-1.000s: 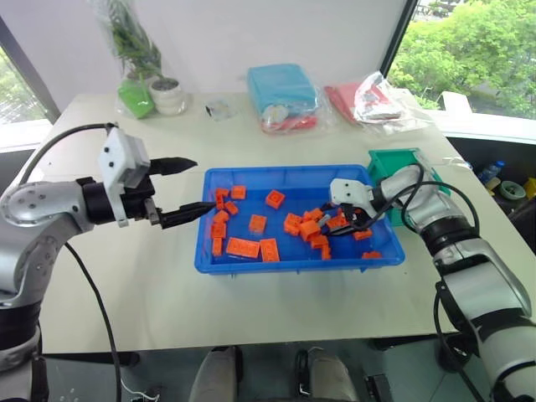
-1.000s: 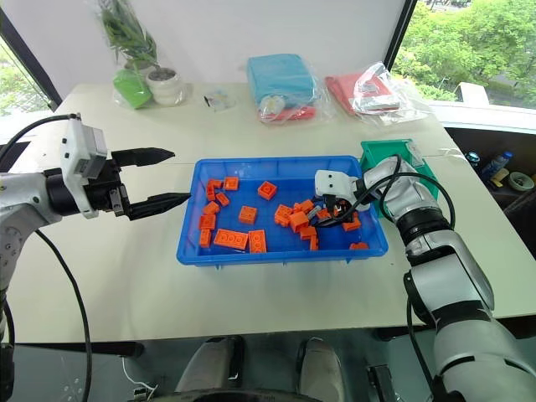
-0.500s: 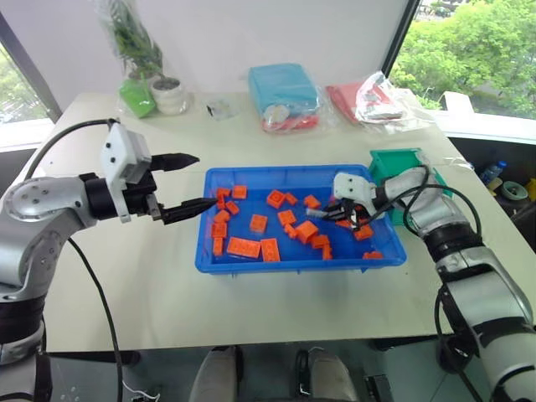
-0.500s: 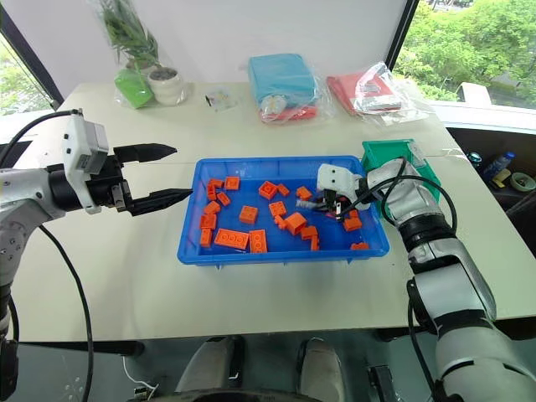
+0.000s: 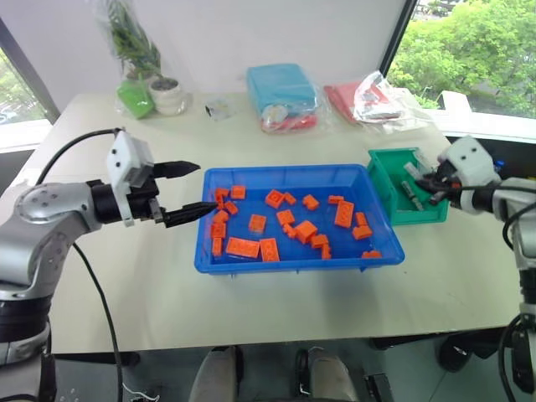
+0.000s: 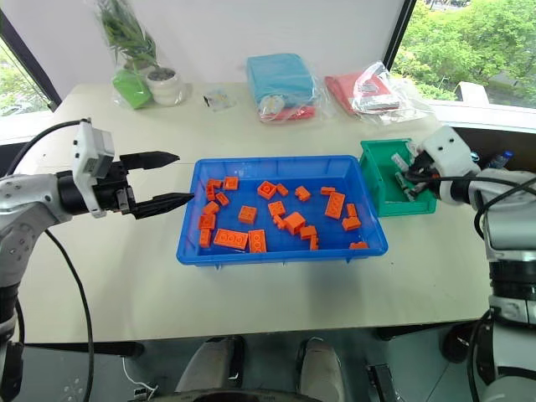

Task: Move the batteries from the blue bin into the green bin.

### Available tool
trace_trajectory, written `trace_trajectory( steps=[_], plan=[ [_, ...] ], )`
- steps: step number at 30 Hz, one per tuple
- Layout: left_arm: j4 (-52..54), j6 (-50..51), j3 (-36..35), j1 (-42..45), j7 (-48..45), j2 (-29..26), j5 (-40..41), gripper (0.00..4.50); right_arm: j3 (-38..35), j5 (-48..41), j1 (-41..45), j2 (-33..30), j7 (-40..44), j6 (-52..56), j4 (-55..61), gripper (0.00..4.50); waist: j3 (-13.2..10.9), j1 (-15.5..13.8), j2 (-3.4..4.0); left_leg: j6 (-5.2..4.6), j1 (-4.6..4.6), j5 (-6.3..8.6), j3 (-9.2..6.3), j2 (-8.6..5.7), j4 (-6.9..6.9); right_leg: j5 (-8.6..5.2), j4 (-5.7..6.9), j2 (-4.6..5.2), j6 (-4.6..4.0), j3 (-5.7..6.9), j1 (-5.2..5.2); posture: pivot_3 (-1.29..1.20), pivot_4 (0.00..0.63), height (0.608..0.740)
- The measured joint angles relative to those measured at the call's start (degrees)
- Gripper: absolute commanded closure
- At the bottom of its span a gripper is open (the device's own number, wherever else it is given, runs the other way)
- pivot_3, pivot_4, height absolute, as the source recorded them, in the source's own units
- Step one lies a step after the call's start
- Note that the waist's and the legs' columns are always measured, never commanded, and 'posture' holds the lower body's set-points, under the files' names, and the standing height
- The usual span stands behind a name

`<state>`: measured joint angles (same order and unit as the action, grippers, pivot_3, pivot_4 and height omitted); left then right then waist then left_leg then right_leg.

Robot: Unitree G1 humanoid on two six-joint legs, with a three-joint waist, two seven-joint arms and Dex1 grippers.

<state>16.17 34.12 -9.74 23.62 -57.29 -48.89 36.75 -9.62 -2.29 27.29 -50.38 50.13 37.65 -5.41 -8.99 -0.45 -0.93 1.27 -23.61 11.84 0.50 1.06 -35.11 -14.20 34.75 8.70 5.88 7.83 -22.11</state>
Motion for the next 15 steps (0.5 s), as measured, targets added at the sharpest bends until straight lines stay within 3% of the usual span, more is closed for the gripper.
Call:
trace_trajectory(
  steps=[2,7,15],
  plan=[
    [-0.9,-0.1,0.4,1.3,-0.2,0.4,-0.1,0.0,0.3,-0.3,-0.2,0.1,-1.0,0.1,0.9,1.46,0.0,0.0,0.05,-0.03,0.0,-0.02,0.04,0.01,0.0,0.01,0.08,0.01,0.02,-0.01,-0.07,0.0,0.15,0.681],
    [-1.9,-0.7,1.1,1.9,-1.2,0.5,-0.4,0.0,-0.8,-3.6,-0.3,-1.1,0.6,-2.1,1.3,1.46,0.0,-0.3,0.03,-0.03,-0.01,-0.01,0.06,0.04,-0.03,0.0,0.03,0.01,0.01,-0.01,-0.1,0.0,0.15,0.681],
    [-2.8,0.7,-2.4,-0.5,-3.8,-2.7,1.4,0.0,-12.9,-18.7,-16.3,-15.9,26.5,-4.1,7.3,1.46,-0.1,-1.7,0.14,-0.01,0.01,0.18,0.29,0.38,-0.04,0.0,-0.5,-0.03,0.01,0.05,-0.05,0.0,0.15,0.681]
  ],
)
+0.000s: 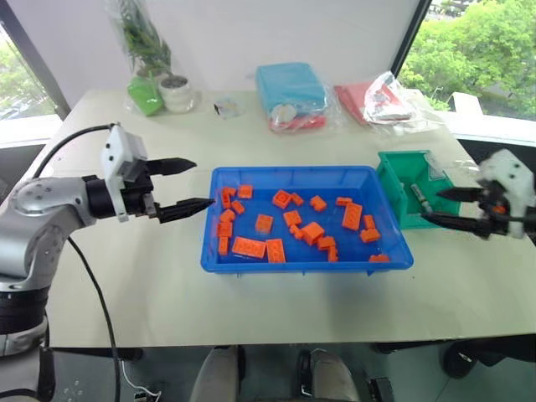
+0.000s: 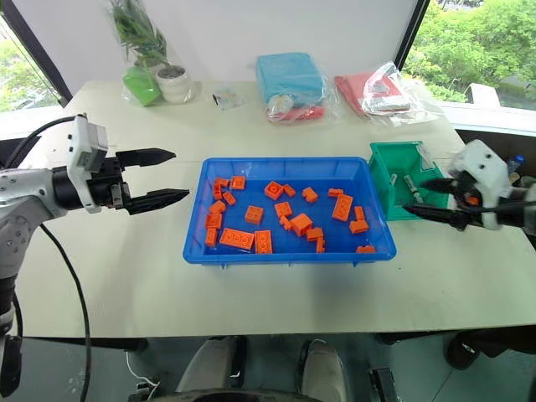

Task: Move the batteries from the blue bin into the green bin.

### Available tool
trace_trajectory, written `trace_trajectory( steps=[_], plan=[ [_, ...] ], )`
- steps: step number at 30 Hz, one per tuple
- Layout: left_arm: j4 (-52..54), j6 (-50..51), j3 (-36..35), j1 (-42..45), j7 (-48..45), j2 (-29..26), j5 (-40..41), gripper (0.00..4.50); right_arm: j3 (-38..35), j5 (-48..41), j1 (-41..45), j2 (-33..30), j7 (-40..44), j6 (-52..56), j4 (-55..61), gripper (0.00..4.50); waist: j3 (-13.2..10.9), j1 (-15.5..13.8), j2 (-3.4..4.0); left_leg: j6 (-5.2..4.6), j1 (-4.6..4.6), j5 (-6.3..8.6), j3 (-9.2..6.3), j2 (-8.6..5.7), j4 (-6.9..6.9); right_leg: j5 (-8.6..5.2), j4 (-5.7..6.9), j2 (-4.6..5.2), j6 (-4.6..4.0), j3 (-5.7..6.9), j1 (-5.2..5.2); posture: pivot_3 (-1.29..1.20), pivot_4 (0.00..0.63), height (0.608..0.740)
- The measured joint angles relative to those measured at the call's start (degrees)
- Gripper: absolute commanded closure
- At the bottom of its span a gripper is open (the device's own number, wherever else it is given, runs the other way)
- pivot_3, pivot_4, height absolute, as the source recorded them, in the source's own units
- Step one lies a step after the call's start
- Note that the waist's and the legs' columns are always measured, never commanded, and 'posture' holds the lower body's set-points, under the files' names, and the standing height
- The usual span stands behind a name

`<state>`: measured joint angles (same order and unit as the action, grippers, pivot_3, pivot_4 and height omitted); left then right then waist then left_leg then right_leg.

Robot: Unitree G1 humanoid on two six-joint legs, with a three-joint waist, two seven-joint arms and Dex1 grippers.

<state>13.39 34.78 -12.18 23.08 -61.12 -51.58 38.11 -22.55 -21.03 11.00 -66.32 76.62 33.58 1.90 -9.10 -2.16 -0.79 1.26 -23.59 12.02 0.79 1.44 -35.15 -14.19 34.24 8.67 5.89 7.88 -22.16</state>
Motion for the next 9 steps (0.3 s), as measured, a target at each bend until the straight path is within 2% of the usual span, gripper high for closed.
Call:
trace_trajectory(
  steps=[3,9],
  plan=[
    [0.0,0.8,-1.7,-1.5,-1.7,-2.1,0.9,0.0,-2.6,-1.7,-2.8,-2.8,4.7,-0.6,-0.7,1.46,0.0,0.0,-0.03,0.02,0.1,0.01,0.29,0.24,0.0,0.0,-0.06,-0.01,-0.02,0.03,-0.05,0.0,0.15,0.681],
    [-1.2,0.6,-3.0,-3.1,-3.1,-4.0,0.9,0.0,-2.8,-1.8,-0.9,-0.6,1.0,-2.3,-3.3,1.46,0.0,0.0,0.02,0.12,0.11,0.1,0.58,0.38,0.03,0.07,-0.11,0.02,-0.14,0.05,-0.28,0.0,0.15,0.681]
  ],
)
